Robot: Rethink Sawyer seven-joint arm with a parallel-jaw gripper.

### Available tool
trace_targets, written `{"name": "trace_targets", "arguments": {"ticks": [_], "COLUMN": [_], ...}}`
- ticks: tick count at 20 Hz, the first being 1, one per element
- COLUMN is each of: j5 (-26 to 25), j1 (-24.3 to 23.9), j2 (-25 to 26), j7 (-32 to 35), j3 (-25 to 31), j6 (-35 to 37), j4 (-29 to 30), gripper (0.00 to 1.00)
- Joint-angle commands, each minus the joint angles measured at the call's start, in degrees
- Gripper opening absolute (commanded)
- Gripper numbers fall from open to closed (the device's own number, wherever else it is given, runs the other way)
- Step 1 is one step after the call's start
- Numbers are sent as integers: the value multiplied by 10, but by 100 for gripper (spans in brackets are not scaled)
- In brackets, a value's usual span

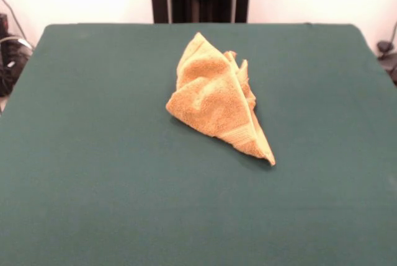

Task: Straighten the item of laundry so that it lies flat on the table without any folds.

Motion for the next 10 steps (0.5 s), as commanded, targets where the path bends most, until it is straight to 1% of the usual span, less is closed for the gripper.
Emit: {"name": "trace_targets", "arguments": {"ticks": [1,5,8,10], "j5": [-17,-13,-10,-10], "j1": [-2,2,-4,0], "j2": [-13,-11,-13,-14], "j7": [67,67,64,77], "j3": [6,2,5,-5], "j6": [29,70,73,66], "j4": [1,-13,-8,-1], "gripper": [100,100,100,100]}}
